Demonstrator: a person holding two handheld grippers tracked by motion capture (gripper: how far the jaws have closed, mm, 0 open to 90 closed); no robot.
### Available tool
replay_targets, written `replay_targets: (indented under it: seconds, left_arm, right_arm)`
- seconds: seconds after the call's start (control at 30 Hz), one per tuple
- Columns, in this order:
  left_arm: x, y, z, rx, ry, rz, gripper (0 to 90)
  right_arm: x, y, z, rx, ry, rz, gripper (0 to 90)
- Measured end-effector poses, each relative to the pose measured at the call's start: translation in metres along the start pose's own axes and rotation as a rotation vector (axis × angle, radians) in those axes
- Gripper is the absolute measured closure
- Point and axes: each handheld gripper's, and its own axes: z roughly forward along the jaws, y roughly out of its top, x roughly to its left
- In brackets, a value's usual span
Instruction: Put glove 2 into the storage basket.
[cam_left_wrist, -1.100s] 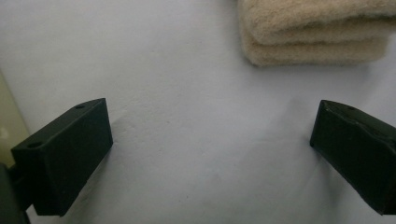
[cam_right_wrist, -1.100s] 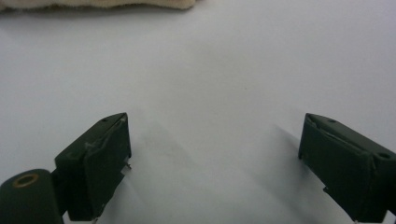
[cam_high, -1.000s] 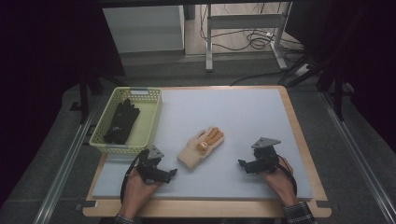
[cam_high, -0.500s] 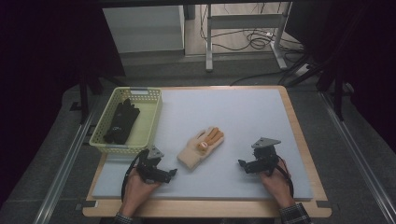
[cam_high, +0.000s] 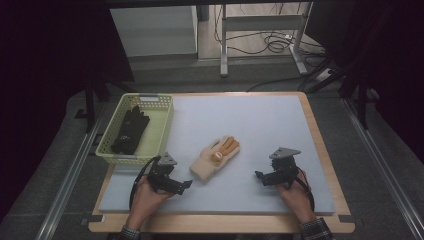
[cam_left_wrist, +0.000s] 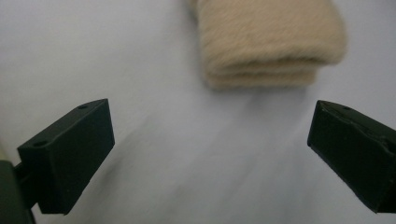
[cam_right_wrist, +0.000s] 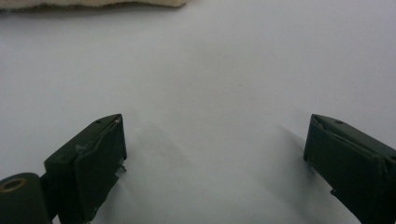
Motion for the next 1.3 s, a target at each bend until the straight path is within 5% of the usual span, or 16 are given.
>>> replay_targets:
  seconds: [0.43, 0.7, 1.0, 1.07, 1.3]
  left_arm:
    - [-0.014, 0.06, 0.021, 0.052, -0.019, 0.053, 0.0]
    - [-0.021, 0.09, 0.05, 0.111, -0.019, 0.089, 0.0]
    - [-0.025, 0.099, 0.093, 0.214, 0.033, 0.114, 0.0]
    - [-0.022, 0.099, 0.098, 0.221, 0.016, 0.099, 1.1]
    - [-0.021, 0.1, 0.088, 0.202, 0.016, 0.099, 36.4]
  right_arm:
    - [0.0, 0.0, 0.0, 0.0, 0.0, 0.0, 5.6]
    - [0.0, 0.0, 0.0, -0.001, 0.002, 0.002, 5.6]
    - [0.0, 0.0, 0.0, -0.001, 0.003, 0.001, 5.6]
    - [0.0, 0.0, 0.0, -0.001, 0.003, 0.002, 5.6]
    - [0.0, 0.0, 0.0, 0.0, 0.003, 0.002, 5.6]
